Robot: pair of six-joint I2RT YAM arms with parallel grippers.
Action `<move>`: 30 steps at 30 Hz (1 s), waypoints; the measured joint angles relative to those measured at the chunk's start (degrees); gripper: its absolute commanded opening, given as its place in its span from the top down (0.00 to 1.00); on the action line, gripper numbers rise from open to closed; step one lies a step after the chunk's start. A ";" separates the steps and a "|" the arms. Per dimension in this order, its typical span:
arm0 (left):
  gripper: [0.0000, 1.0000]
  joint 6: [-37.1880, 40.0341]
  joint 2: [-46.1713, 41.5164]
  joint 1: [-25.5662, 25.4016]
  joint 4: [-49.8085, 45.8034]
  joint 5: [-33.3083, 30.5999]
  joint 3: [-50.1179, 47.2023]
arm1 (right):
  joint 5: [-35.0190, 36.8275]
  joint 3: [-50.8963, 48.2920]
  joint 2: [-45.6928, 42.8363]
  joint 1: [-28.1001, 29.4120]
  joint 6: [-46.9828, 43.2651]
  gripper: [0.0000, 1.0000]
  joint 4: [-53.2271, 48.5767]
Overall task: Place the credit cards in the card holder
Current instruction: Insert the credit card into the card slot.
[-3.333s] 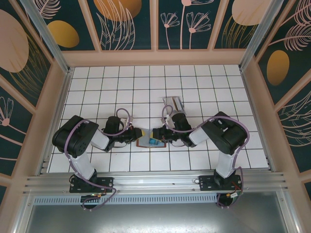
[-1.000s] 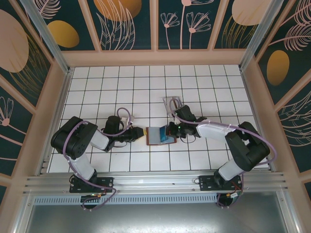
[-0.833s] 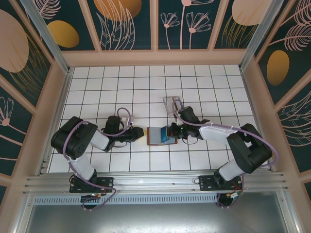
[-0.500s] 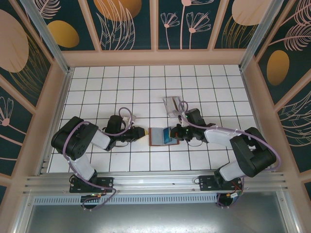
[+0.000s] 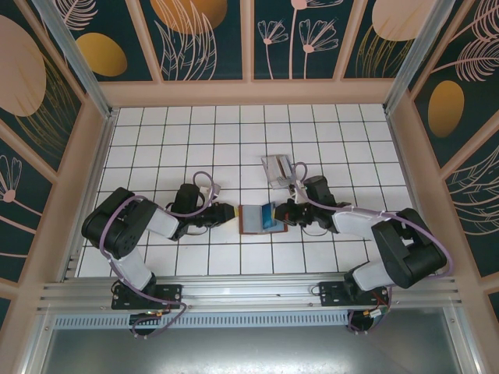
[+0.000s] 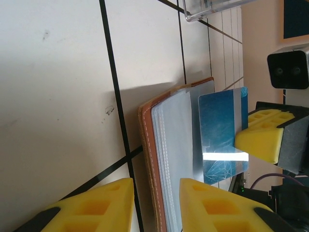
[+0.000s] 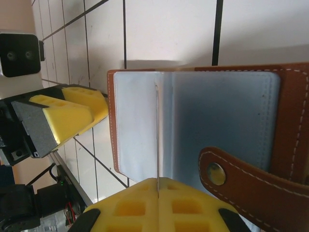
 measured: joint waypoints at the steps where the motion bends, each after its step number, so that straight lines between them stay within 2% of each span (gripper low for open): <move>1: 0.71 0.09 0.00 -0.11 -0.24 -0.13 0.15 | -0.20 -0.15 0.48 -0.02 -0.02 1.00 0.42; 9: 0.78 0.72 0.07 -0.96 -1.97 -1.97 0.83 | -3.13 -1.22 5.62 -0.35 0.59 1.00 5.73; 30: 0.86 1.64 0.55 -1.38 -5.75 -2.93 2.67 | -6.45 -1.77 7.26 -1.38 1.51 1.00 11.67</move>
